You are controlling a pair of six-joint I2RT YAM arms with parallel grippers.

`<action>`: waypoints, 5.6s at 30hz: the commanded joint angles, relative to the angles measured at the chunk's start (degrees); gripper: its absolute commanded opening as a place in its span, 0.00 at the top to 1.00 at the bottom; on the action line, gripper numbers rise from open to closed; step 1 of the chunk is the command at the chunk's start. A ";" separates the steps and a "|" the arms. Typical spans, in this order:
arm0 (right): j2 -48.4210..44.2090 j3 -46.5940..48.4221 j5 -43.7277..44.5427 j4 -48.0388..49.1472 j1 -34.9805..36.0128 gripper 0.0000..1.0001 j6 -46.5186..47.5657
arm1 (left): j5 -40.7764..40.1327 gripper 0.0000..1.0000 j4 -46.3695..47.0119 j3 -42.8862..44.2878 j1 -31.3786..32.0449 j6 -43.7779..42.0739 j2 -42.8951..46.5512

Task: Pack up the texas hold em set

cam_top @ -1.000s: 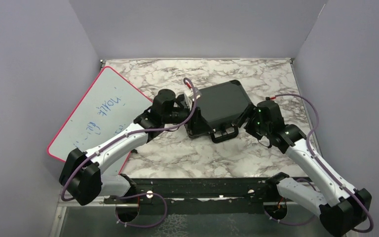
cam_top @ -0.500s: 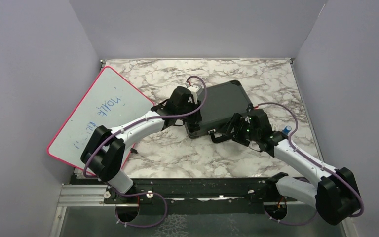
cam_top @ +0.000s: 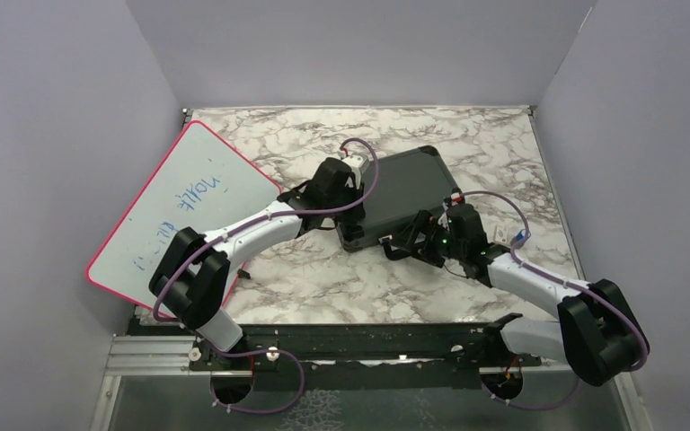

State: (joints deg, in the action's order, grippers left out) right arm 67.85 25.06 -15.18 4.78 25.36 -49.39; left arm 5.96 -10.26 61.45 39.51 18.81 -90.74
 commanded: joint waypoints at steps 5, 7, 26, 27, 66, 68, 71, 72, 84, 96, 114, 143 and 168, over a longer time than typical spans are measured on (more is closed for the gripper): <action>4.18 0.85 -1.23 5.46 -0.40 0.06 0.39 | -3.75 0.80 -10.08 -1.29 -0.14 -1.19 -4.29; 4.00 1.10 -0.97 5.80 -0.43 0.06 0.32 | -3.82 0.80 -10.05 -1.26 -0.13 -1.07 -4.20; 2.53 2.96 -0.16 11.78 -0.41 0.07 -0.64 | -4.40 0.80 -10.11 -0.85 -0.13 -0.97 -3.88; 2.39 3.45 0.67 11.56 -0.40 0.07 -0.25 | -4.45 0.80 -10.09 -0.87 -0.13 -0.97 -3.85; -1.71 7.85 13.77 -13.75 -0.41 0.71 4.90 | 5.05 0.68 -2.67 4.28 -0.22 0.03 2.18; 0.81 8.30 13.58 -12.84 -0.40 0.75 5.13 | 5.58 0.73 -2.62 3.65 -0.15 -0.02 1.51; 4.47 9.15 13.49 -11.30 -0.40 0.78 5.34 | 5.05 0.81 -2.70 2.39 -0.13 -0.27 0.55; 5.46 9.45 13.39 -10.68 -0.40 0.78 5.58 | 4.57 0.82 -2.73 1.85 -0.09 -0.26 0.30; 9.50 11.37 12.49 -8.33 -0.41 0.79 6.33 | -0.81 0.87 -6.64 0.98 0.31 -0.05 -2.72; 4.08 10.22 13.38 -8.13 -0.40 0.68 6.76 | -1.53 0.88 -7.21 1.37 0.31 -0.26 -3.47; 14.71 10.74 16.53 -6.32 -0.32 0.91 8.81 | -1.43 0.88 -7.25 1.30 0.31 -0.18 -3.74; -9.41 20.55 23.54 -30.74 -0.14 0.57 11.68 | -10.86 0.77 -5.70 6.44 0.31 -3.83 9.36; -37.61 49.81 33.31 -61.52 -0.14 0.15 20.03 | -36.66 0.01 -31.68 5.41 0.31 -9.50 63.92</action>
State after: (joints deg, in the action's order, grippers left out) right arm 31.16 71.53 15.88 -52.75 25.39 -31.18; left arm -23.90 -33.74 62.19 39.77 10.85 -30.59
